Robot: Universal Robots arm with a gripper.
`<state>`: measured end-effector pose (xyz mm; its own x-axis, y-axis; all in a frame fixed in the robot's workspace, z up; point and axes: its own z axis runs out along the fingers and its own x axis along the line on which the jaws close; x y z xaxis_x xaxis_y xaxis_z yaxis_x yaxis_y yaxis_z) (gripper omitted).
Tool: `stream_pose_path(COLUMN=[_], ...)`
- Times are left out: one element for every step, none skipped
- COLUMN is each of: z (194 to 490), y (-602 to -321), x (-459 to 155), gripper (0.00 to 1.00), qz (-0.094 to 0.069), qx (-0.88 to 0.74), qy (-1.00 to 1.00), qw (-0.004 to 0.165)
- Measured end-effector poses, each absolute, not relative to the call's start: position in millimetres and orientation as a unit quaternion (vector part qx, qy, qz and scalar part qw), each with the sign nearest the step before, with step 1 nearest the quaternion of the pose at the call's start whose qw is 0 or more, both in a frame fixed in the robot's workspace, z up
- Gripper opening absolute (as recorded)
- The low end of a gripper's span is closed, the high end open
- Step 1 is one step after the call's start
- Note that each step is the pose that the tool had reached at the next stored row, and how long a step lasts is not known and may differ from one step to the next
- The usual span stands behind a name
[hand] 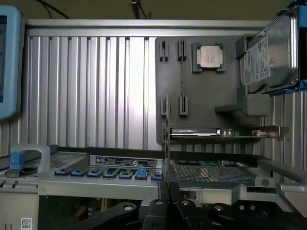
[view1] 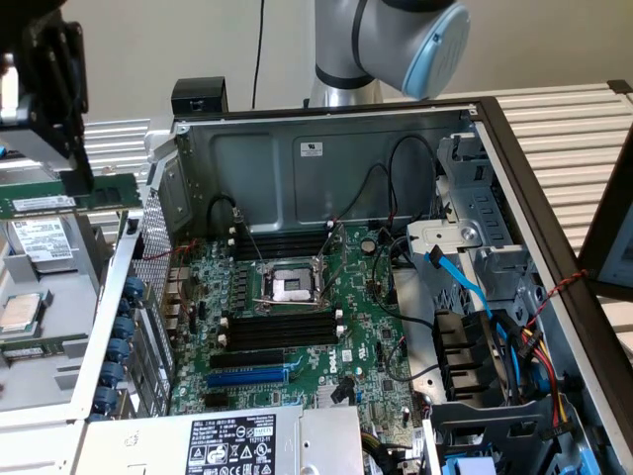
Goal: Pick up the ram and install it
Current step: 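Pick up the ram and move it above insertion slot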
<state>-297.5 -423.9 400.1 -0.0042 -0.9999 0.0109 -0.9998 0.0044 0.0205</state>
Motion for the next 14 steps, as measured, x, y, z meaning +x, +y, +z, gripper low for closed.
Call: stream_pose_path(z=[400, 400, 400, 400, 400, 400, 400, 400, 400, 400, 400, 400, 400, 400], y=[-424, -424, -424, -424, -424, -424, -424, -424, -424, -424, -424, -424, -424, -424], x=[-293, -288, -284, -279, -275, -270, -266, -261, -257, -252, -248, -243, -239, -234], gripper=[0.12, 0.12, 0.12, 0.12, 0.12, 0.12, 0.12, 0.12, 0.12, 0.12, 0.12, 0.12, 0.12, 0.12], qz=[-0.003, -0.003, -0.003, -0.003, -0.003, -0.003, -0.003, -0.003, -0.003, -0.003, -0.003, -0.003, -0.003, -0.003], qx=[0.706, 0.706, 0.706, 0.706, 0.706, 0.706, 0.706, 0.706, 0.706, 0.706, 0.706, 0.706, 0.706, 0.706], qy=[-0.709, -0.709, -0.709, -0.709, -0.709, -0.709, -0.709, -0.709, -0.709, -0.709, -0.709, -0.709, -0.709, -0.709], qw=[0.011, 0.011, 0.011, 0.011, 0.011, 0.011, 0.011, 0.011, 0.011, 0.011, 0.011, 0.011, 0.011, 0.011])
